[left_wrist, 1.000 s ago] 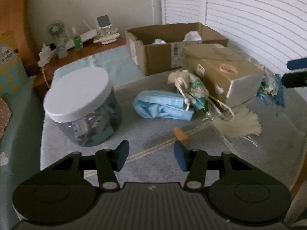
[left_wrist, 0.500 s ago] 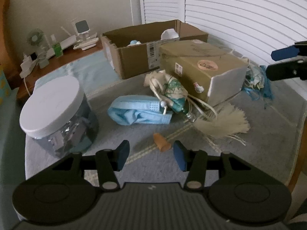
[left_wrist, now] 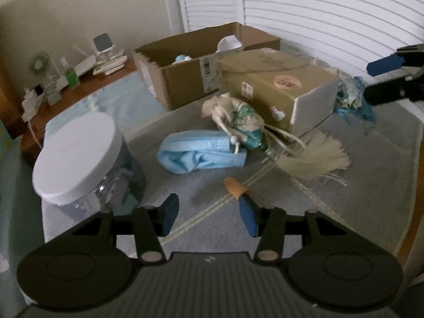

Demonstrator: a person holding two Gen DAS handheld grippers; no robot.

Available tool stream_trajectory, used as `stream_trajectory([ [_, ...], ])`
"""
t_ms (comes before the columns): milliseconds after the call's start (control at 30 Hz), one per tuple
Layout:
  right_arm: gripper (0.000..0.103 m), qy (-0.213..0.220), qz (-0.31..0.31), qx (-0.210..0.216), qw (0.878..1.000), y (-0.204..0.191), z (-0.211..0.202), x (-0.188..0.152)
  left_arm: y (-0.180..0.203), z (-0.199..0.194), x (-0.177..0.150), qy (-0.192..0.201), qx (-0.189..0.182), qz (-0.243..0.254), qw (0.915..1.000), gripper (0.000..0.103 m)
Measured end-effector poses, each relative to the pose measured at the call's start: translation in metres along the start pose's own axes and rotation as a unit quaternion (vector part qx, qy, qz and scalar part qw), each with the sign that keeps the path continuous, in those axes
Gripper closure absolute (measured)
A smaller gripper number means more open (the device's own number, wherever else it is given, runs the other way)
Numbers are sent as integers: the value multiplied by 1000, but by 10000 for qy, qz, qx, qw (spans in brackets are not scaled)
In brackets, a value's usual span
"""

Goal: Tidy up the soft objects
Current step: 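Lower the left tool around the orange foam plug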

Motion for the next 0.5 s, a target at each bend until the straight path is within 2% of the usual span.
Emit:
stream_trajectory([
  [300, 0, -500, -236, 111, 9984, -2, 6, -33, 12, 8, 7, 81, -249, 161, 9995, 53],
  [367, 0, -639, -274, 180, 9974, -4, 7, -44, 13, 9, 8, 78, -330, 182, 9993, 60],
  [500, 0, -950, -320, 308, 9945, -10, 12, -63, 16, 11, 10, 71, -479, 268, 9985, 63],
])
Point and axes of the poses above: each gripper's, at about its wrist camera, not at the fingertips, and z roughly the way its jaws point, y to its right, x to its top, the point moved 6 cm from there along z, roughly the way its jaws point, and after that the axes turned 12 degrees about -z, right-handed, at the moved point
